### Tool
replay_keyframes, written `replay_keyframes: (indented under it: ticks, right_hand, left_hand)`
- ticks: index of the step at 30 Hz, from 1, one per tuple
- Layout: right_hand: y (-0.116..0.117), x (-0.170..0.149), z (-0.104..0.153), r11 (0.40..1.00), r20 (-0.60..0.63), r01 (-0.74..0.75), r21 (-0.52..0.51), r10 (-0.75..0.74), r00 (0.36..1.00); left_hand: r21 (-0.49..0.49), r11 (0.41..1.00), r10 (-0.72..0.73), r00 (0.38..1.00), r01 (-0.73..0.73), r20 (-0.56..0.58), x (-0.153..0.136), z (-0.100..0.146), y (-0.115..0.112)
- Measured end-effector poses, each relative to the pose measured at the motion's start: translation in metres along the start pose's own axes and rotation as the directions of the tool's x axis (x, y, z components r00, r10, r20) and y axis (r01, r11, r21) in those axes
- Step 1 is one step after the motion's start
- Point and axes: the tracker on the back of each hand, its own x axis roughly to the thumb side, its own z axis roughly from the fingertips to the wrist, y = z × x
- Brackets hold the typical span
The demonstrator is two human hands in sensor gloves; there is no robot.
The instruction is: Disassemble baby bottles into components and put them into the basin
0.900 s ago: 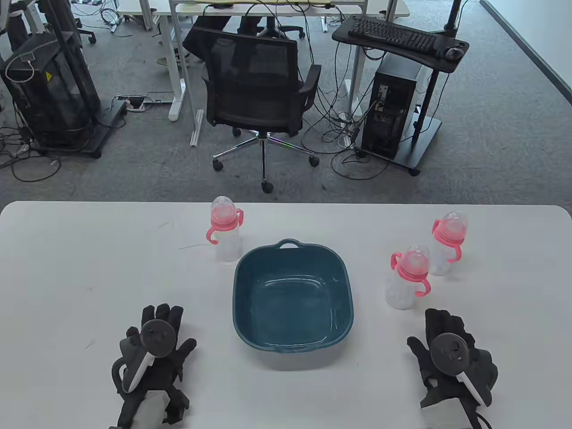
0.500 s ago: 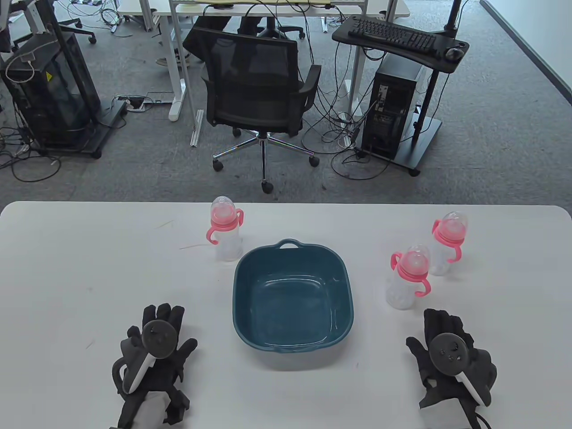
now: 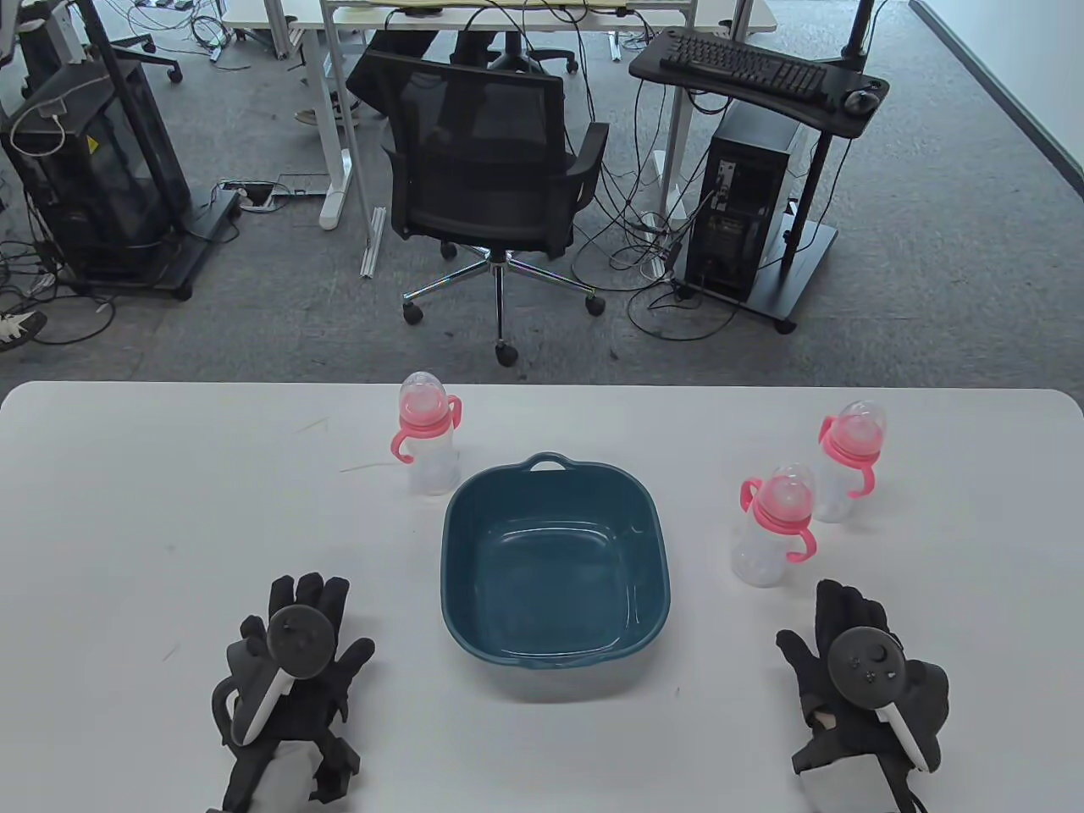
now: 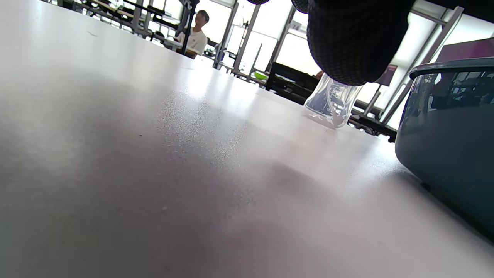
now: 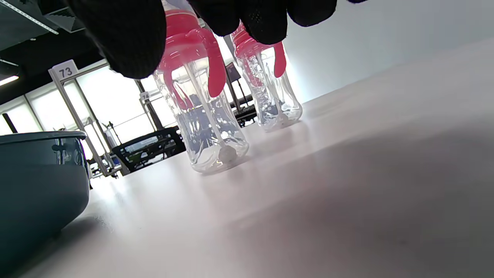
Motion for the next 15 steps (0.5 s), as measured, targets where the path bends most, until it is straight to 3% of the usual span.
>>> replay_keyframes:
  ticks: [6,15]
  right_hand:
    - [-0.009,0.003,-0.014,1.000,-0.026,0.017,-0.009,-0.017,0.999]
    - [-0.014,0.015,-0.060,0.999,-0.111,0.041,0.000,-0.041,0.993]
  left_hand:
    - [0.008,1.000,0.015,1.000,-0.015,0.004,0.000,0.002,0.003]
    - [0.017,1.000,0.021,1.000,-0.022,0.017,0.001,0.001,0.005]
